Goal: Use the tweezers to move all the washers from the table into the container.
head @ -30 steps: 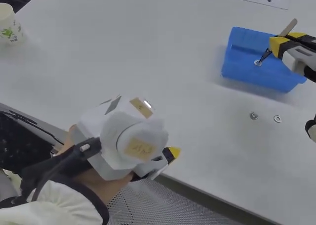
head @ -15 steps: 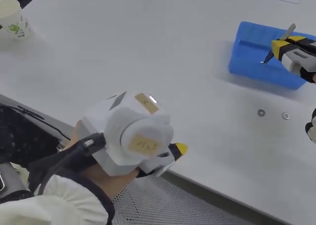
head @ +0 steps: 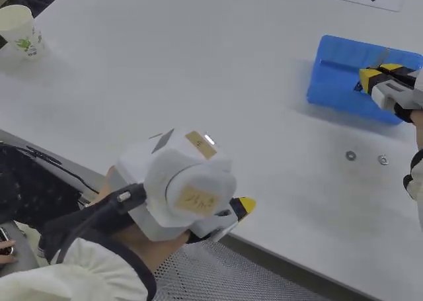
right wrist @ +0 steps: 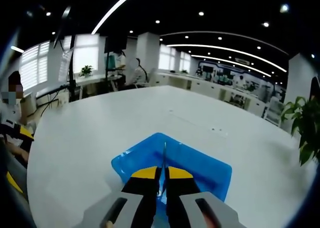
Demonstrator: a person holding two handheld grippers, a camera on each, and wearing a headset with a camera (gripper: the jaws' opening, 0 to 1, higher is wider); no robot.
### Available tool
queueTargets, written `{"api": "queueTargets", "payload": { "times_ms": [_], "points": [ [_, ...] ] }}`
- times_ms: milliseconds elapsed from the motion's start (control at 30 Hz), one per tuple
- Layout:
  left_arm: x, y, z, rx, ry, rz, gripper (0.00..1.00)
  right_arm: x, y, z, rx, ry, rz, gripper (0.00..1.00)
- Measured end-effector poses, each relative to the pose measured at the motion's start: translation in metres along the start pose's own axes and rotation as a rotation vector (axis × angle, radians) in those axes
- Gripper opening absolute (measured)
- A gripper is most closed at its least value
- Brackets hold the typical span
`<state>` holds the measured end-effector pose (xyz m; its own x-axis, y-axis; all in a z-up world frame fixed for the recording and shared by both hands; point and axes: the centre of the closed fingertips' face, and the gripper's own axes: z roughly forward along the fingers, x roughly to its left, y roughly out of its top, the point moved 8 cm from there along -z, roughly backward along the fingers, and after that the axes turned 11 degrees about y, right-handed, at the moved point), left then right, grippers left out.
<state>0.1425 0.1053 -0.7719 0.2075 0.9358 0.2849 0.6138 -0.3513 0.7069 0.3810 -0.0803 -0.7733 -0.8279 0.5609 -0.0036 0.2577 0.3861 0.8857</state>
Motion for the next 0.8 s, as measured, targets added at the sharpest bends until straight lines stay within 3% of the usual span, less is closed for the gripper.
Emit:
{"api": "queueTargets", "payload": {
  "times_ms": [133,233,433,667,800],
  "points": [
    [-0.001,0.0,0.0,-0.004,-0.006,0.006,0.82,0.001,0.001,-0.001,0.011,-0.004,0.012,0.02],
    [-0.001,0.001,-0.001,-0.012,-0.007,0.004,0.81,0.003,0.004,-0.006,0.015,-0.008,-0.02,0.02],
    [-0.001,0.002,-0.001,-0.023,-0.007,0.001,0.81,0.005,0.02,-0.026,-0.059,-0.024,-0.021,0.02],
    [0.0,0.003,-0.001,-0.034,0.002,-0.005,0.8,0.026,0.028,-0.058,-0.099,-0.025,-0.039,0.02],
    [-0.001,0.003,0.0,-0.031,0.003,-0.002,0.8,0.039,0.022,-0.072,-0.122,0.001,0.027,0.02]
  ]
}}
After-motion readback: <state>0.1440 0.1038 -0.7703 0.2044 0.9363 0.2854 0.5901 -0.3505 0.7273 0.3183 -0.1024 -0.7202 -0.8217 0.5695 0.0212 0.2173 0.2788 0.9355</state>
